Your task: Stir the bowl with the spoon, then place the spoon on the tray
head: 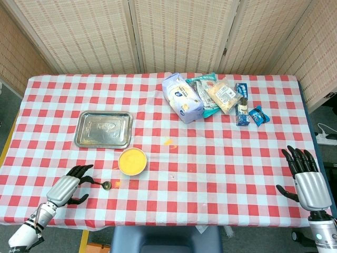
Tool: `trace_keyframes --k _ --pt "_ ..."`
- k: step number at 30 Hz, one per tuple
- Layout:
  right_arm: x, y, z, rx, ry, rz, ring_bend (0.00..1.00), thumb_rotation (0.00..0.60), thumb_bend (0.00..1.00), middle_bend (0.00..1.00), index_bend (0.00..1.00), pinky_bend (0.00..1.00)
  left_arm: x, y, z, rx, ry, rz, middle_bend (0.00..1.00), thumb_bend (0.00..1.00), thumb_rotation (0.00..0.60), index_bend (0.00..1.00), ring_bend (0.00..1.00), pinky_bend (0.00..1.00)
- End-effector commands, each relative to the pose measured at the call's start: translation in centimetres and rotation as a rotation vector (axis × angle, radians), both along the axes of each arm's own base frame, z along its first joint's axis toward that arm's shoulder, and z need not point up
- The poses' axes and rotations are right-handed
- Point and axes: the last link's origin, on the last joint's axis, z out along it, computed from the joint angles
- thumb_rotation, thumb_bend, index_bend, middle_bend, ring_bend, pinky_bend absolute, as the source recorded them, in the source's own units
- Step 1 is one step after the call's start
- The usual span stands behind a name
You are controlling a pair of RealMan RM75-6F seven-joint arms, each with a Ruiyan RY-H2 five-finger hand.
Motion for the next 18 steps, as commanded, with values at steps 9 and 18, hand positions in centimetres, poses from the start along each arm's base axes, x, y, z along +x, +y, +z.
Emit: trace_keyframes --k 9,18 --pt "0.0 0.0 0.0 0.004 0.003 -0.004 0.0 0.6 0.06 0.0 0.0 0.0 0.4 1.4 -3.6 0.096 0.125 -0.106 0.0 0.38 0.6 0.39 0.0 0.03" --pt "-0.2 0.0 0.0 -0.002 0.007 -0.011 0.0 0.6 0.06 0.0 0.0 0.0 0.5 1.8 -5.3 0.109 0.136 -0.123 0.0 0.38 0.6 0.41 0.0 0.03"
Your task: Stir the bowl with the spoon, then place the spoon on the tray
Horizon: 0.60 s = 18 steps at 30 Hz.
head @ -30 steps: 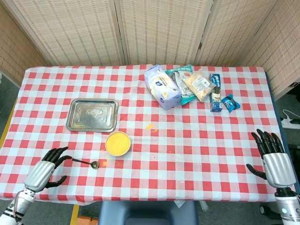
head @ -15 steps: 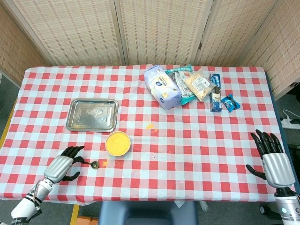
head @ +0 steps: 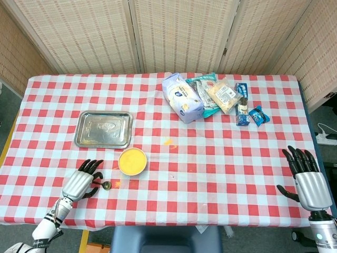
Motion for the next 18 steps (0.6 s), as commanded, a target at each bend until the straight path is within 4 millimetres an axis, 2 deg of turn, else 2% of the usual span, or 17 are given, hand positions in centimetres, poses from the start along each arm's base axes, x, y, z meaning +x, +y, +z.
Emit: trace_keyframes --k 1,8,18 --pt "0.0 0.0 0.0 -0.002 0.002 -0.002 0.0 0.6 0.06 0.0 0.0 0.0 0.1 0.1 -0.3 0.002 0.001 -0.005 0.0 0.38 0.6 0.42 0.0 0.03" --pt "-0.2 0.0 0.2 -0.01 0.002 -0.007 0.0 0.6 0.06 0.0 0.0 0.0 -0.2 0.1 -0.8 -0.005 0.001 0.006 0.0 0.39 0.6 0.46 0.0 0.03" --pt "-0.1 0.1 0.0 -0.005 0.005 -0.007 0.0 0.6 0.06 0.0 0.0 0.0 -0.6 0.2 -1.6 0.007 0.008 0.013 0.0 0.4 0.6 0.47 0.0 0.03"
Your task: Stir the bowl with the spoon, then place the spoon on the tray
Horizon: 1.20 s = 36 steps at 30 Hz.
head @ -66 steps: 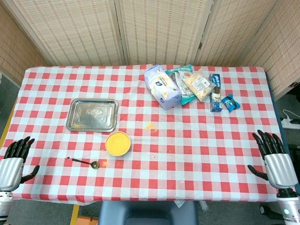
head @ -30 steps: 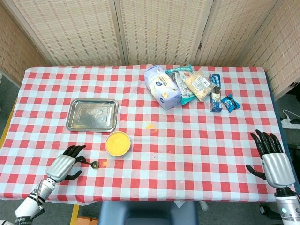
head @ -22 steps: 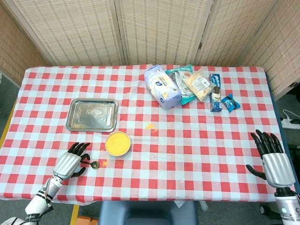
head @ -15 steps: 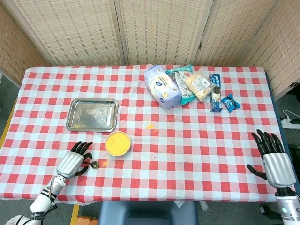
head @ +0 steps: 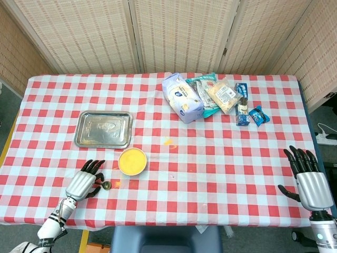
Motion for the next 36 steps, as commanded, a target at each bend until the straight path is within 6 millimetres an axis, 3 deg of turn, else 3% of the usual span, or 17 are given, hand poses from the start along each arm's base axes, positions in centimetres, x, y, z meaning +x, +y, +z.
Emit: trace_keyframes --k 1,16,36 --pt "0.0 0.0 0.0 -0.001 -0.001 0.0 0.0 0.6 0.06 0.0 0.0 0.0 -0.2 0.1 -0.1 -0.001 0.001 0.006 0.0 0.4 0.6 0.47 0.0 0.03" --pt "0.0 0.0 -0.2 0.007 0.003 -0.002 0.0 0.6 0.06 0.0 0.0 0.0 -0.6 0.1 -0.4 0.019 -0.026 0.021 0.0 0.41 0.6 0.57 0.0 0.03" --pt "-0.1 0.0 -0.2 0.011 0.006 -0.006 0.0 0.6 0.06 0.0 0.0 0.0 -0.8 0.1 0.7 0.065 -0.053 0.03 0.0 0.41 0.6 0.6 0.0 0.03"
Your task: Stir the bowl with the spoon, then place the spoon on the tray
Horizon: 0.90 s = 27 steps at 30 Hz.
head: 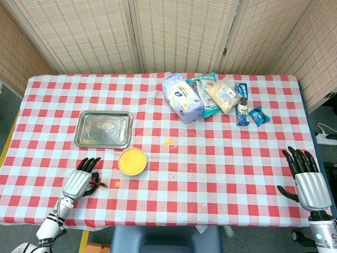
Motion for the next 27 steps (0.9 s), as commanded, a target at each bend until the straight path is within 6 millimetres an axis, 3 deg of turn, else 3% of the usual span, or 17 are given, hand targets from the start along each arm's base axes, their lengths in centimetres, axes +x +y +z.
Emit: trace_keyframes --k 1,6,14,18,27 --pt "0.0 0.0 0.0 0.0 0.0 0.0 0.0 0.6 0.06 0.0 0.0 0.0 0.0 0.0 0.3 0.01 -0.004 0.001 0.0 0.41 0.6 0.6 0.0 0.03" --pt "0.1 0.2 0.1 0.0 -0.007 0.008 0.0 0.6 0.06 0.0 0.0 0.0 0.0 0.8 3.4 0.125 -0.041 0.019 0.0 0.41 0.6 0.6 0.0 0.03" --pt "0.3 0.5 0.4 -0.001 -0.017 0.021 0.0 0.6 0.06 0.0 0.0 0.0 2.0 2.7 6.2 0.286 -0.072 -0.013 0.0 0.41 0.6 0.61 0.0 0.03" --pt "0.4 0.6 0.6 -0.005 -0.021 0.024 0.0 0.6 0.06 0.0 0.0 0.0 3.4 3.7 5.8 0.324 -0.061 -0.04 0.0 0.41 0.6 0.62 0.0 0.03" --pt "0.3 0.6 0.7 0.0 -0.023 0.019 0.0 0.6 0.06 0.0 0.0 0.0 7.2 5.0 2.5 0.319 -0.059 -0.129 0.0 0.41 0.6 0.62 0.0 0.03"
